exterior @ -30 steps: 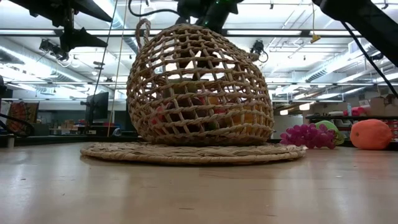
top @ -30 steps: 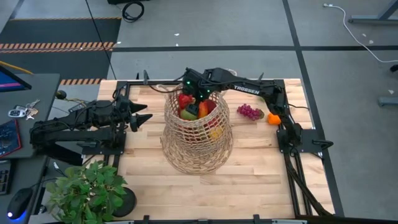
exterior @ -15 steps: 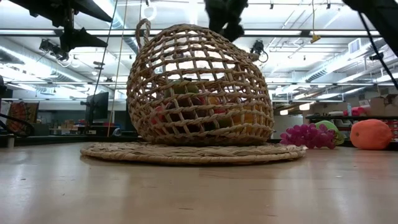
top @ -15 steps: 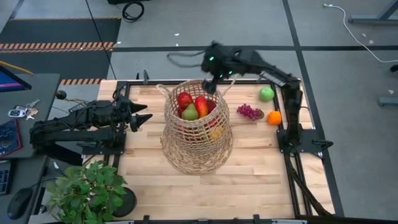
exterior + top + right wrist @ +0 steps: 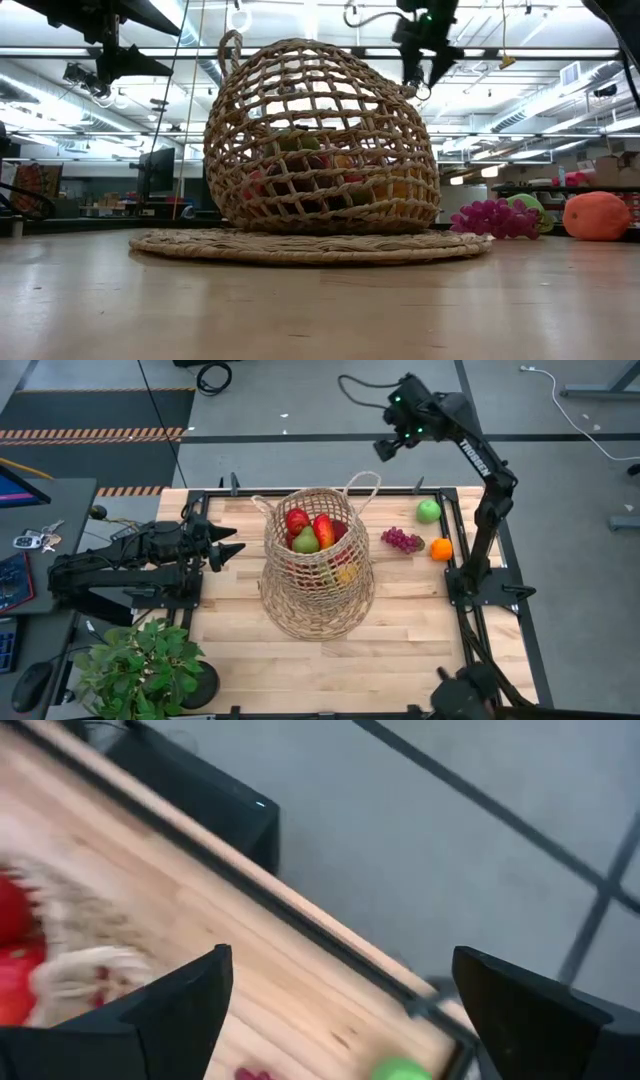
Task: Build produce basket
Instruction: Put the green apple into the brown basket
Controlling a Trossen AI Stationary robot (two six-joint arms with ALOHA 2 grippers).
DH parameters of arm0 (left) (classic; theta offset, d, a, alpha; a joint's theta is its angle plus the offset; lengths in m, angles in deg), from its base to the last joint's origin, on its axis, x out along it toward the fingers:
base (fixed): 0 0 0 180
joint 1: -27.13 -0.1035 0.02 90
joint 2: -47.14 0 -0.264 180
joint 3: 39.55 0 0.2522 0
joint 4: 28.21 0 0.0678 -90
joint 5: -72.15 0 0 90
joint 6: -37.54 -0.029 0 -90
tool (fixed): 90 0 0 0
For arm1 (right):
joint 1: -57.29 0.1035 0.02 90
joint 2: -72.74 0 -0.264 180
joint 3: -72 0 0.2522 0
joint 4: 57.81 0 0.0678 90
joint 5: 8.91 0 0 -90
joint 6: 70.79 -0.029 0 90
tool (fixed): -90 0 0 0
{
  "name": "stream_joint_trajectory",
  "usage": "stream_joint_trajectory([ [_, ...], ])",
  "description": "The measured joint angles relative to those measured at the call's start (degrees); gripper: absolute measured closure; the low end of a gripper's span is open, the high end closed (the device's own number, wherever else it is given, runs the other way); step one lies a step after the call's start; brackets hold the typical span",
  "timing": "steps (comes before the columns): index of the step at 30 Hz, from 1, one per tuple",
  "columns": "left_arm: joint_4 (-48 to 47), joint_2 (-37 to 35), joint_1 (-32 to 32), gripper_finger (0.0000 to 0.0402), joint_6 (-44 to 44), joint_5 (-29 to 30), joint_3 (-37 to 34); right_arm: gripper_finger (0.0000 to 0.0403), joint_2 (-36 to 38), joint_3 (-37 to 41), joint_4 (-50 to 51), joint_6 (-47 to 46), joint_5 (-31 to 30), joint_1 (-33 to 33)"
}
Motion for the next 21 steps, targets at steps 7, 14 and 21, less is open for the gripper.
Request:
stream_joint_trajectory([
  [7,0.00,0.00,-0.01,0.0044,0.00,0.02,0.00,0.0031,2.00,0.55,0.29,-0.73,1.33,-4.52],
  [14,0.00,0.00,-0.01,0.0044,0.00,0.01,0.00,0.0037,13.08,21.30,-11.35,-1.93,-2.64,-4.66],
  [21,0.00,0.00,-0.02,0.0044,-0.01,0.00,0.00,0.0037,26.94,52.82,-29.05,-11.48,-0.44,-6.68],
])
